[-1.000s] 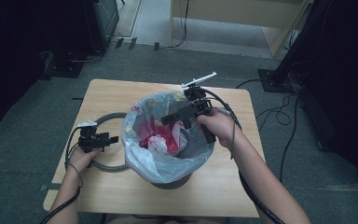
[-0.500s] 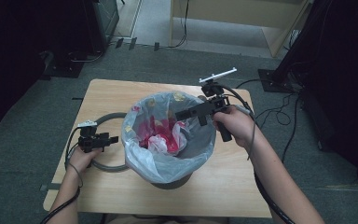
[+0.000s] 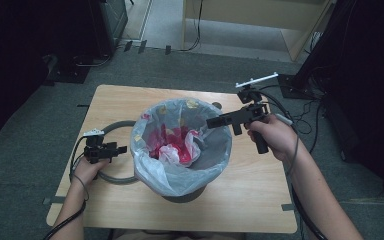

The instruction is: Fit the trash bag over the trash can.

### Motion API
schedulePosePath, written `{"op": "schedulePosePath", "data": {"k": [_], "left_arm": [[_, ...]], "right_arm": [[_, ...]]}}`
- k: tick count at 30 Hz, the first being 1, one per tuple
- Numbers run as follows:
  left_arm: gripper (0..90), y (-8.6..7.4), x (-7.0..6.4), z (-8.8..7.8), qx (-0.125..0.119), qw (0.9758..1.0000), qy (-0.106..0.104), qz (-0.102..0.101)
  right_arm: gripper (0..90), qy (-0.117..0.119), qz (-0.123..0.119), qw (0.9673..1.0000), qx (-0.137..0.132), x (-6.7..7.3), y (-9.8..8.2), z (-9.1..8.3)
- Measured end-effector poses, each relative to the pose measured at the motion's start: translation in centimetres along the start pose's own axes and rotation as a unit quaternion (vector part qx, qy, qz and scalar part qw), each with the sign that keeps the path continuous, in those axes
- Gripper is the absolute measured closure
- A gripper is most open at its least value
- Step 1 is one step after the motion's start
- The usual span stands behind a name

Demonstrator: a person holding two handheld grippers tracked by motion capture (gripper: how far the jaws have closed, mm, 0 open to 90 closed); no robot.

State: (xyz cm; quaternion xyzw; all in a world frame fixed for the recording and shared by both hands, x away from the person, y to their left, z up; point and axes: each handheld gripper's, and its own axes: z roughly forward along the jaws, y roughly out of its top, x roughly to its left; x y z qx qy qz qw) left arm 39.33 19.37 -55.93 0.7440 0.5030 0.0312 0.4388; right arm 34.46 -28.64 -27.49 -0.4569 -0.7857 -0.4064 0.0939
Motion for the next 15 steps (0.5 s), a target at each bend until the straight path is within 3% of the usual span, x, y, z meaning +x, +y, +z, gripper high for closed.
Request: {"op": "schedulePosePath", "data": {"k": [15], "left_arm": [[32.0,0.2,-0.4,0.0,0.01,0.9995,0.025,0.012]], "right_arm": [[23.8,-0.015,0.035,0.9983,-0.043,-3.7,-3.4,-4.0]]}}
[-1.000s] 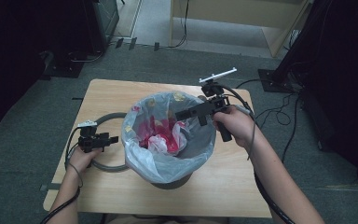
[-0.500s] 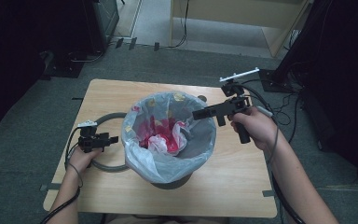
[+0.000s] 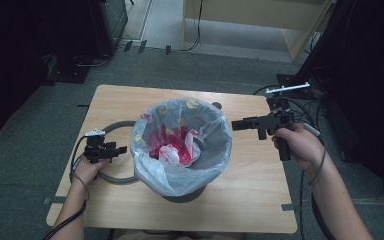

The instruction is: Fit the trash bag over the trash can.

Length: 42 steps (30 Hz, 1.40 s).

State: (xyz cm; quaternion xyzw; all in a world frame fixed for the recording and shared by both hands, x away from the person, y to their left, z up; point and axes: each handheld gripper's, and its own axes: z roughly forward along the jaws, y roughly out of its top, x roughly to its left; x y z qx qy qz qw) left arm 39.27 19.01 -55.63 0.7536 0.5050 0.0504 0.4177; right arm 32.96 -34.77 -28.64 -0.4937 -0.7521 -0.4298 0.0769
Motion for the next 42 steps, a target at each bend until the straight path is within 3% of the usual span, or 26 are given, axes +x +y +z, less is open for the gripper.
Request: {"op": "schedulePosePath", "data": {"k": [5,12,17,21,27,31,38,42], "left_arm": [[31.6,0.2,0.0,-0.1,0.005,1.0,0.005,-0.006],[30.9,0.5,-0.3,-0.5,0.006,0.9999,0.013,-0.002],[30.0,0.6,-0.2,-0.8,0.008,0.9998,0.019,0.007],[28.4,0.8,-0.4,-0.9,0.005,0.9998,0.014,0.016],[27.5,1.4,-0.8,-1.2,0.0,0.9995,0.009,0.029],[27.7,1.8,-0.7,-1.4,-0.002,0.9989,0.025,0.041],[27.8,2.3,-0.6,-1.5,0.007,0.9966,0.05,0.065],[27.9,2.7,-0.5,-1.7,0.008,0.9951,0.062,0.077]], "right_arm": [[23.8,-0.015,0.013,0.9998,-0.006,-1.9,-1.6,0.1],[23.8,-0.049,0.029,0.9984,-0.009,-4.8,-4.2,2.2],[23.8,-0.093,0.016,0.9952,-0.025,-5.7,-6.1,3.7],[23.7,-0.092,0.007,0.9952,-0.033,-6.4,-7.9,5.3],[23.6,-0.125,-0.007,0.9915,-0.035,-7.8,-9.7,7.4],[23.3,-0.131,-0.001,0.9906,-0.038,-8.9,-10.7,8.6],[23.3,-0.188,-0.024,0.9805,-0.052,-10.4,-12.4,9.8],[23.3,-0.208,-0.035,0.9761,-0.053,-11.0,-13.4,10.8]]}}
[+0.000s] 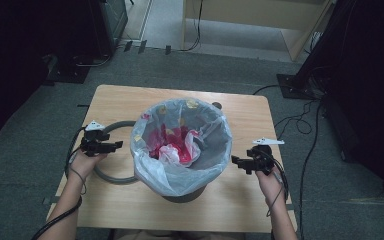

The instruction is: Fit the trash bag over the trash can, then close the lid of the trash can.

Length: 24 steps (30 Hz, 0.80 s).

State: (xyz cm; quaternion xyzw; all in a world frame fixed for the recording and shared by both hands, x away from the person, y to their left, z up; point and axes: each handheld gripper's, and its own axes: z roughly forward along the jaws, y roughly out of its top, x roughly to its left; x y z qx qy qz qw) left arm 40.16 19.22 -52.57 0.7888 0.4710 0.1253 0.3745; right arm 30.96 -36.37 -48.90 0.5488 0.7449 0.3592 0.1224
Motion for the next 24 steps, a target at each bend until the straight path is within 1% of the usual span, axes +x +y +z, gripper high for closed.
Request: {"op": "schedulePosePath", "data": {"k": [2,5,6,7,9,12,15,17,18,20,22,24], "left_arm": [[27.9,0.2,0.2,0.0,0.001,1.0,0.004,0.007],[27.9,0.7,0.6,0.0,-0.002,0.9999,0.011,0.013],[27.9,0.8,0.8,0.0,-0.005,0.9998,0.012,0.014],[27.9,1.0,1.0,0.0,-0.008,0.9998,0.015,0.015],[27.9,1.3,1.4,0.0,-0.007,0.9995,0.021,0.021],[27.9,1.8,2.0,0.1,-0.003,0.9993,0.031,0.023],[27.9,2.2,2.4,0.2,-0.009,0.9991,0.033,0.027],[27.9,2.4,2.6,0.3,-0.011,0.9987,0.04,0.031],[27.9,2.5,2.7,0.4,-0.015,0.9985,0.042,0.033],[27.9,2.6,2.9,0.6,-0.015,0.9981,0.044,0.041],[27.9,2.7,3.1,0.8,-0.016,0.9979,0.047,0.042],[27.9,2.7,3.3,1.1,-0.01,0.9977,0.05,0.043]], "right_arm": [[23.3,-0.005,-0.001,1.0,-0.007,-0.1,-0.7,0.6],[23.3,0.002,0.013,0.9998,-0.012,-0.5,-1.7,1.6],[23.3,0.0,0.016,0.9998,-0.014,-0.6,-2.0,1.9],[23.3,-0.005,0.014,0.9998,-0.015,-0.7,-2.2,2.2],[23.3,-0.016,0.01,0.9996,-0.02,-0.9,-2.5,2.6],[23.1,-0.023,0.009,0.9991,-0.033,-1.1,-2.7,2.7],[22.5,-0.024,0.016,0.9985,-0.047,-1.5,-3.0,2.8],[22.4,-0.026,0.021,0.9981,-0.051,-1.7,-3.2,3.0],[22.3,-0.027,0.023,0.998,-0.053,-1.8,-3.3,3.0],[22.4,-0.032,0.019,0.9979,-0.053,-2.0,-3.4,3.2],[22.2,-0.034,0.016,0.9979,-0.052,-2.1,-3.5,3.3],[22.2,-0.037,0.014,0.998,-0.05,-2.2,-3.7,3.6]]}}
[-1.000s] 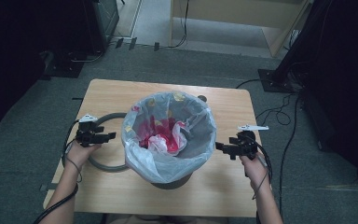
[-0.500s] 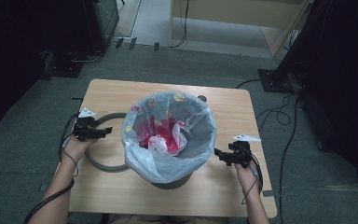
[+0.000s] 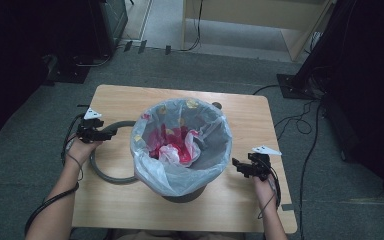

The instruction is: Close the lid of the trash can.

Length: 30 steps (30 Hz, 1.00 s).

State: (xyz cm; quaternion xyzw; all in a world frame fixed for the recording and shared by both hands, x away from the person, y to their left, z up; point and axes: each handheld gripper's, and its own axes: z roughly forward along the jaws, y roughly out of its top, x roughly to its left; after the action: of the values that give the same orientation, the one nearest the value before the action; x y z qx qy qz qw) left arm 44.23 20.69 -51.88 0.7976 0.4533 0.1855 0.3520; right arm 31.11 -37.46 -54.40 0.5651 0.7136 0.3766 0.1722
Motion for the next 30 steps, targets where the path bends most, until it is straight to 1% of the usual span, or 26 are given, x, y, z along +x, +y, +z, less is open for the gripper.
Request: {"op": "schedulePosePath", "data": {"k": [3,4,6,11,14,16,17,18,20,21,22,24,26,28,29,30], "left_arm": [[28.1,0.0,0.2,0.4,0.009,0.9999,0.005,0.002],[28.2,0.0,0.2,0.5,0.01,0.9999,0.01,0.004],[28.2,0.0,0.5,0.6,0.012,0.9999,0.012,-0.003],[28.1,-0.2,1.1,1.0,0.02,0.9996,0.018,-0.007],[28.1,-0.5,1.5,1.3,0.027,0.9992,0.027,-0.006],[28.1,-0.7,1.5,1.5,0.025,0.9991,0.035,-0.001],[28.2,-0.8,1.6,1.5,0.024,0.999,0.038,0.0],[28.5,-0.8,1.6,1.6,0.024,0.9989,0.039,-0.002],[29.2,-0.9,1.7,1.7,0.022,0.9991,0.035,-0.008],[29.7,-0.9,1.7,1.8,0.025,0.9991,0.035,-0.003],[33.5,-0.9,1.7,1.8,0.026,0.9991,0.035,0.001],[35.2,-1.0,1.7,2.0,0.027,0.999,0.034,0.002],[37.3,-1.1,1.7,2.2,0.039,0.9985,0.038,0.003],[39.8,-1.2,1.8,2.4,0.049,0.9981,0.036,-0.005],[43.8,-1.3,1.7,2.4,0.054,0.9978,0.038,-0.001],[45.8,-1.4,1.6,2.5,0.054,0.9977,0.042,0.003]], "right_arm": [[22.2,-0.004,-0.005,1.0,0.006,0.0,-0.3,0.3],[22.1,-0.006,-0.006,1.0,0.005,0.0,-0.4,0.3],[22.0,-0.008,-0.005,1.0,0.002,-0.1,-0.5,0.4],[21.8,-0.018,-0.007,0.9998,0.007,-0.4,-0.9,0.8],[21.8,-0.026,-0.017,0.9995,0.011,-0.4,-1.1,1.0],[21.7,-0.025,-0.019,0.9994,0.015,-0.4,-1.2,1.2],[21.8,-0.03,-0.024,0.9992,0.016,-0.4,-1.3,1.3],[21.7,-0.033,-0.03,0.9988,0.018,-0.3,-1.3,1.4],[21.7,-0.035,-0.036,0.9985,0.021,-0.2,-1.4,1.6],[21.1,-0.034,-0.035,0.9986,0.022,-0.1,-1.5,1.7],[20.6,-0.037,-0.039,0.9984,0.02,0.0,-1.5,1.8],[20.6,-0.041,-0.048,0.9978,0.02,0.0,-1.5,1.9],[19.9,-0.044,-0.051,0.9976,0.016,0.0,-1.6,2.0],[19.3,-0.047,-0.055,0.9973,0.011,0.0,-1.7,2.1],[18.2,-0.046,-0.057,0.9973,0.009,0.0,-1.8,2.1],[17.7,-0.046,-0.058,0.9972,0.006,0.0,-1.8,2.1]]}}
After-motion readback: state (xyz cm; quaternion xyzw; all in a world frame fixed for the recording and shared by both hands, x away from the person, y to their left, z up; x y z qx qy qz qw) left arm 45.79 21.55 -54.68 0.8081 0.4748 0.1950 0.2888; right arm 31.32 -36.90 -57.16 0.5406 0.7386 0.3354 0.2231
